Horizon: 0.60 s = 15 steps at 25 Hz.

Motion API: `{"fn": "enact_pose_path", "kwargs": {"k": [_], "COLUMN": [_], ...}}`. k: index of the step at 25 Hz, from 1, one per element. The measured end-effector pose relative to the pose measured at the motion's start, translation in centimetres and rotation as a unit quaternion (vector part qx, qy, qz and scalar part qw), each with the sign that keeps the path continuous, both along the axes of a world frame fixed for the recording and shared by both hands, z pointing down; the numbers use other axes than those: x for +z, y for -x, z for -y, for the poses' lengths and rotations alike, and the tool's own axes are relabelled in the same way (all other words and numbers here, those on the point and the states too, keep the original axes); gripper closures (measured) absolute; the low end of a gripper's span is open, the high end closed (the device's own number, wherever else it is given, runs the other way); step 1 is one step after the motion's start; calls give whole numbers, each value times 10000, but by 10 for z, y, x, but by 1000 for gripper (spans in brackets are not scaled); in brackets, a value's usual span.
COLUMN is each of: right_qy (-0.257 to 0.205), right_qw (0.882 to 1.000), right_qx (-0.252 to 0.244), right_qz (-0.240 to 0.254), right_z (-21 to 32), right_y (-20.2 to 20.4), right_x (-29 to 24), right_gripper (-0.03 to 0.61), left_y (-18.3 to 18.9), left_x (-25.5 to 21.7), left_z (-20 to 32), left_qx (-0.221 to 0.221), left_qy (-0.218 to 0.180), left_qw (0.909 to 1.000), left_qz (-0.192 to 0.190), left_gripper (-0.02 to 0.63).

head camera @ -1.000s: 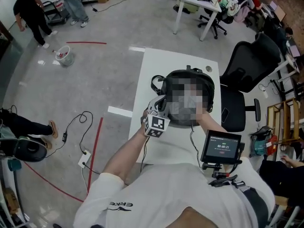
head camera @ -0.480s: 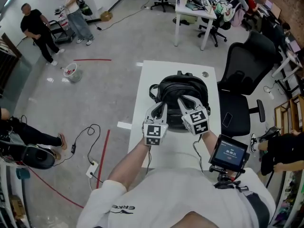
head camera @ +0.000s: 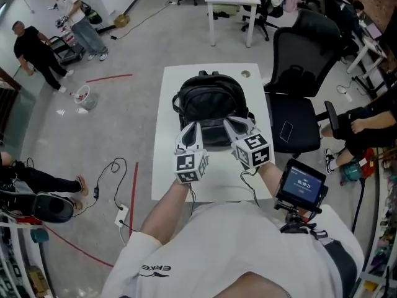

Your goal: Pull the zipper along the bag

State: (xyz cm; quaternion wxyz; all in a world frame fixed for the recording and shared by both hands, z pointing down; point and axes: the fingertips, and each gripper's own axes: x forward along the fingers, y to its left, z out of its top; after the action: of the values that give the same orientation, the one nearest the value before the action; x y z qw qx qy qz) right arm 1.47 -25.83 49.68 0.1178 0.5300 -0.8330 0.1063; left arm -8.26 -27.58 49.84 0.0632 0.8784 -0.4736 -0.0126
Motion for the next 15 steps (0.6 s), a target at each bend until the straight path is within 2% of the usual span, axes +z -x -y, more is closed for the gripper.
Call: {"fn": "enact_pose_path", "kwargs": {"k": [7, 15], "right_qy": [-95, -141], "right_qw": [9997, 9986], "right_qx": [44, 132], "right_qz": [239, 496], "right_z": [-14, -74], "right_y": [-11, -46], "right_x": [4, 15], "right_gripper": [574, 574], "left_y": [-4, -31], "left_x": [11, 21], "left_z": [-12, -70], "left_qx": [-91, -241], "left_qy": [120, 196], "left_qw": [9998, 9995], "left_qz": [-118, -69], "left_gripper": [611, 611]}}
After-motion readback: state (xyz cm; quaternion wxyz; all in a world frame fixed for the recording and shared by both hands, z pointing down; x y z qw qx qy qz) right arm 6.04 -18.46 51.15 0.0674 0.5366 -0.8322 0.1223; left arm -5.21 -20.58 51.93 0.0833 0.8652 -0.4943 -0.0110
